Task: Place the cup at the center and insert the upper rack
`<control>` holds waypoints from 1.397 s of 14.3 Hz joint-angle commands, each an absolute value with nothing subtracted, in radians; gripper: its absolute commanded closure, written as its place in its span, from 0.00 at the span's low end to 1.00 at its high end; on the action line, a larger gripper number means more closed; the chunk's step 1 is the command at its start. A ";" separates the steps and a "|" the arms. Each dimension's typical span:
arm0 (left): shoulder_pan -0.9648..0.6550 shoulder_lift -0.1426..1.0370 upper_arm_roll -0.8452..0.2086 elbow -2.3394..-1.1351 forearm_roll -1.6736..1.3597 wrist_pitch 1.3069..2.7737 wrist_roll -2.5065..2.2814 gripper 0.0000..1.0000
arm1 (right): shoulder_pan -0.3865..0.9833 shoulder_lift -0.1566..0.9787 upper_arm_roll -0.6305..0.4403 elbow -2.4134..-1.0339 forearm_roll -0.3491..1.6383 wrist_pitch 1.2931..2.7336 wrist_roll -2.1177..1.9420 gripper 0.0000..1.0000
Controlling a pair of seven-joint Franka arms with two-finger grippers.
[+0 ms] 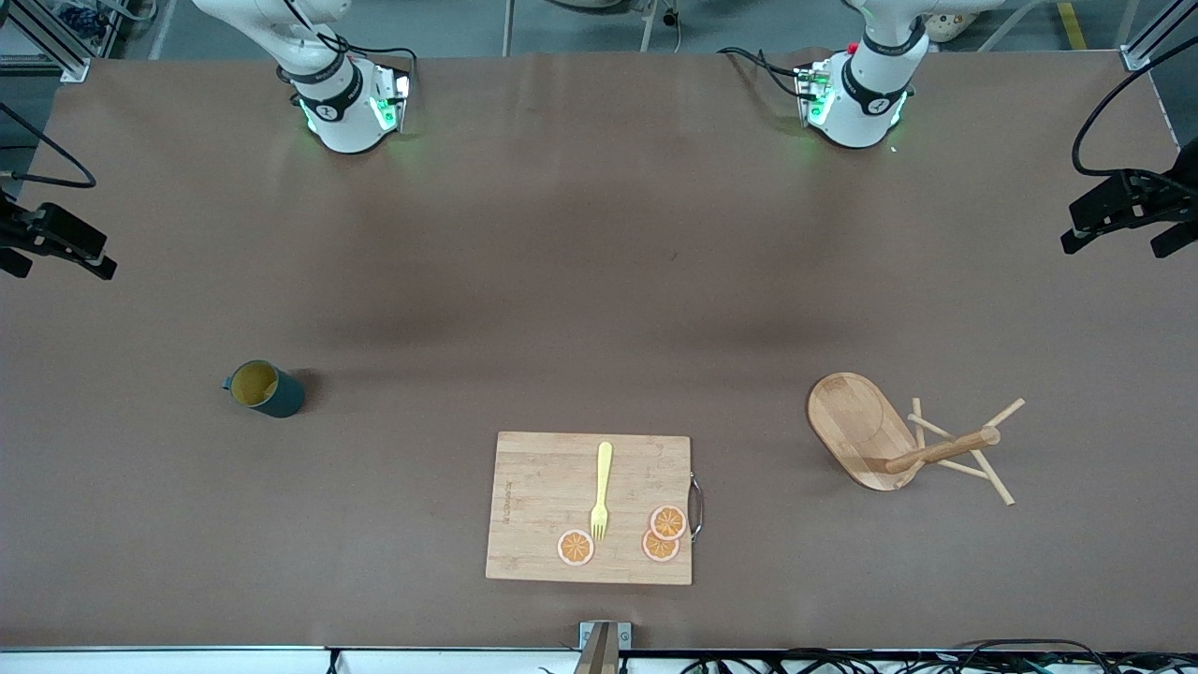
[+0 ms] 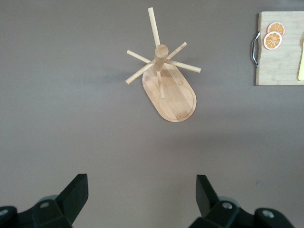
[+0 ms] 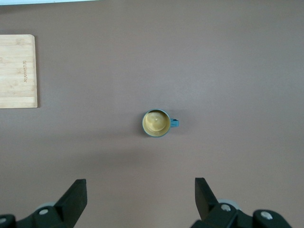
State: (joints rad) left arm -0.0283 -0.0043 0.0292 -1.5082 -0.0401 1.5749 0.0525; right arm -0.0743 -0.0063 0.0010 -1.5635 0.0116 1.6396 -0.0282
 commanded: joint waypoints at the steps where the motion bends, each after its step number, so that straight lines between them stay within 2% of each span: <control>1: -0.029 -0.011 0.032 -1.511 -0.043 1.551 0.072 0.00 | -0.083 -0.032 0.011 -1.589 0.000 1.641 -0.037 0.00; 15: -0.031 -0.011 0.032 -1.509 -0.043 1.551 0.072 0.00 | -0.089 -0.012 0.008 -1.565 0.005 1.652 -0.034 0.00; 20: -0.037 -0.012 0.028 -1.506 -0.046 1.551 0.071 0.00 | -0.083 0.081 0.009 -1.555 0.001 1.654 -0.032 0.00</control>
State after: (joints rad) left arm -0.0310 -0.0043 0.0276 -1.5084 -0.0401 1.5622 0.0537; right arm -0.0767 0.0341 0.0033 -1.5629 0.0117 1.6477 -0.0284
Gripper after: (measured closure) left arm 0.000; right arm 0.000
